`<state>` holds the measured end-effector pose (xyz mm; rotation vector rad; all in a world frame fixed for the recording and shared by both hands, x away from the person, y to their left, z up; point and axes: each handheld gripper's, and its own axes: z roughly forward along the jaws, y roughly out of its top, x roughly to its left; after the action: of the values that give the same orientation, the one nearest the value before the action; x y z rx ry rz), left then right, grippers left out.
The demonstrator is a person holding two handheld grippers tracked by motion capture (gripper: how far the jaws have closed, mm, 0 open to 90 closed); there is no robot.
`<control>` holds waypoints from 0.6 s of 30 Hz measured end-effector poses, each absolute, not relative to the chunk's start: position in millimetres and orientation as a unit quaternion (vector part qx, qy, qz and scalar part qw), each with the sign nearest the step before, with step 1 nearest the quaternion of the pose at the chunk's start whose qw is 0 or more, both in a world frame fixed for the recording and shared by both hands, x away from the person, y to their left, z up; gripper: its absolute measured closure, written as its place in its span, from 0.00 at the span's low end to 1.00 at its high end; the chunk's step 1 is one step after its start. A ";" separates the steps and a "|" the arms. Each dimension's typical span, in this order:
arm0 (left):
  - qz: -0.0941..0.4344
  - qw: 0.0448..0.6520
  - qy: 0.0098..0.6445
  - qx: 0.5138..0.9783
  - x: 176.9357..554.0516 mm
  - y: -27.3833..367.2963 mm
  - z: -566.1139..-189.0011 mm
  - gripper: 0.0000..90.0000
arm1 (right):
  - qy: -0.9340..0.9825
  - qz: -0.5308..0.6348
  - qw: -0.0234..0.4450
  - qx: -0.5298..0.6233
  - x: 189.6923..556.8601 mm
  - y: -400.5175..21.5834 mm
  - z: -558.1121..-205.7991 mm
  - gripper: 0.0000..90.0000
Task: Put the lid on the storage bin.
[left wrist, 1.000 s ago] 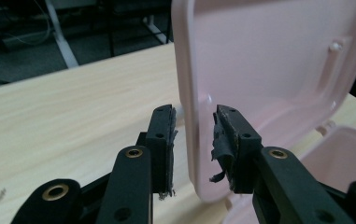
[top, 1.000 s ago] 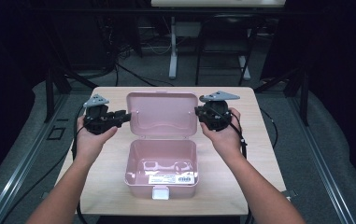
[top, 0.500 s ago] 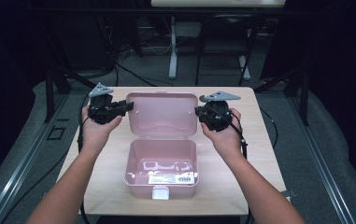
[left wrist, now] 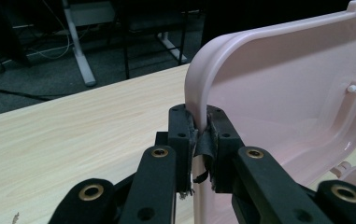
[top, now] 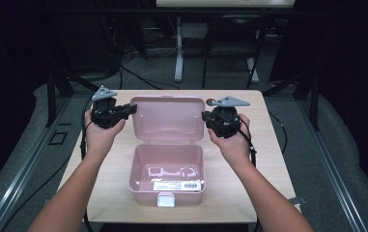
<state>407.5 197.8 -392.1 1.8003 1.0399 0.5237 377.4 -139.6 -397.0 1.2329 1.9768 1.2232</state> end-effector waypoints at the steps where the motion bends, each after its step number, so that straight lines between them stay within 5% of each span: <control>1: 0.213 0.478 0.425 0.738 406.6 198.3 -391.8 0.91 | 0.727 0.450 0.254 0.452 376.5 -139.5 -397.0 0.95; 18: 0.228 0.489 0.409 0.736 387.5 199.8 -389.9 0.92 | 0.722 0.465 0.251 0.446 362.1 -141.3 -397.3 0.94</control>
<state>387.5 199.8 -389.9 1.7896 0.9944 0.5530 362.1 -141.3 -397.3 1.2141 1.9653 1.2659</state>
